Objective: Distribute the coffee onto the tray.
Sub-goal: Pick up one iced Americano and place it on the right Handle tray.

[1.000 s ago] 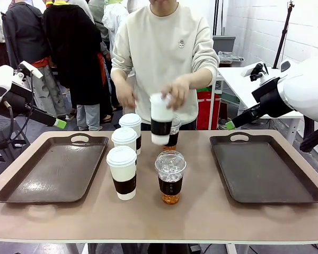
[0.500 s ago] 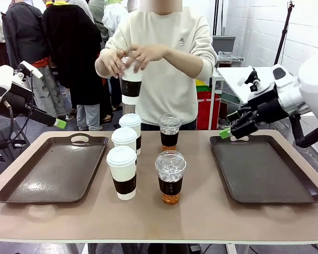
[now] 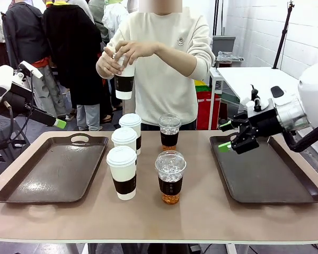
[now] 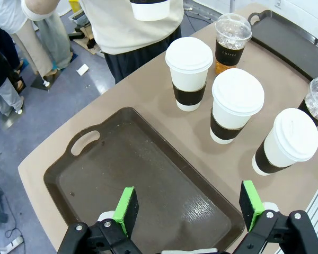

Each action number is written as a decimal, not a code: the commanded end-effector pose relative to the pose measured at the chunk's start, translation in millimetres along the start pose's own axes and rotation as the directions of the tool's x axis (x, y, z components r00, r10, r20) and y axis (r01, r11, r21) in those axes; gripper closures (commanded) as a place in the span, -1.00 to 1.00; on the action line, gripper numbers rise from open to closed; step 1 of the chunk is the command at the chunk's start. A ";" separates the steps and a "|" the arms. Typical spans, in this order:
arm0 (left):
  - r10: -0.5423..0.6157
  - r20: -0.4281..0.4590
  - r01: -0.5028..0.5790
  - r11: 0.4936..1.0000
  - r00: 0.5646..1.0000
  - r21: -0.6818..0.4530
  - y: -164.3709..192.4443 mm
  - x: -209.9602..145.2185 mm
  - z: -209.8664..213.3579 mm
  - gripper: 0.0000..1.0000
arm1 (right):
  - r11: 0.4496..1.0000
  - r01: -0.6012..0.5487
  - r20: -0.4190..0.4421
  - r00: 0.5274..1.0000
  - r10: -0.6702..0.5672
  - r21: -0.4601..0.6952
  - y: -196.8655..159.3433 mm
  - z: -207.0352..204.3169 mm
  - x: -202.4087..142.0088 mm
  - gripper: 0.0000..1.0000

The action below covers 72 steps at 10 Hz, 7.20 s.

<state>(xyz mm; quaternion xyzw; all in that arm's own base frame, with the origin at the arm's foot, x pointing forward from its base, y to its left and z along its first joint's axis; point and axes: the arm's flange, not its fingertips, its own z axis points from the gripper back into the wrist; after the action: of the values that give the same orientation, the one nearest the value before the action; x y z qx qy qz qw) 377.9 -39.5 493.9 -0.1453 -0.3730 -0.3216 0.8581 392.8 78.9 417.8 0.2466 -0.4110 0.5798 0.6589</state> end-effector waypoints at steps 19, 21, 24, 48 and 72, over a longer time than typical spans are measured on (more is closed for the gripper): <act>0.002 0.000 -0.002 1.000 1.000 -0.007 0.6 -0.8 0.4 -1.00 | 0.996 0.070 0.077 0.994 -0.074 0.051 -131.3 -52.4 -36.9 -1.00; 0.002 0.000 -0.002 1.000 1.000 -0.007 0.6 -0.8 0.4 -1.00 | 0.999 0.023 0.104 0.994 -0.027 0.039 -107.0 -31.1 -34.4 -1.00; 0.002 0.000 -0.002 1.000 1.000 -0.007 0.6 -0.8 0.4 -1.00 | 0.999 0.023 0.104 0.994 -0.027 0.039 -107.0 -31.1 -34.4 -1.00; 0.002 0.000 -0.002 1.000 1.000 -0.007 0.6 -0.8 0.4 -1.00 | 0.985 0.007 0.336 0.939 -0.066 0.173 -215.9 -169.0 -74.6 -1.00; 0.002 0.000 -0.002 1.000 1.000 -0.007 0.6 -0.8 0.4 -1.00 | 0.948 0.028 0.369 0.917 -0.150 0.316 -204.5 -241.7 -78.9 -1.00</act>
<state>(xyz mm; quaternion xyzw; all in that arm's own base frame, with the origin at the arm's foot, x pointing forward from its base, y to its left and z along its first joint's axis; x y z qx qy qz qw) 377.3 -39.9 494.3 -0.1451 -0.3732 -0.3223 0.8578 642.9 180.6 260.6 0.4644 -0.4233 0.5440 0.5561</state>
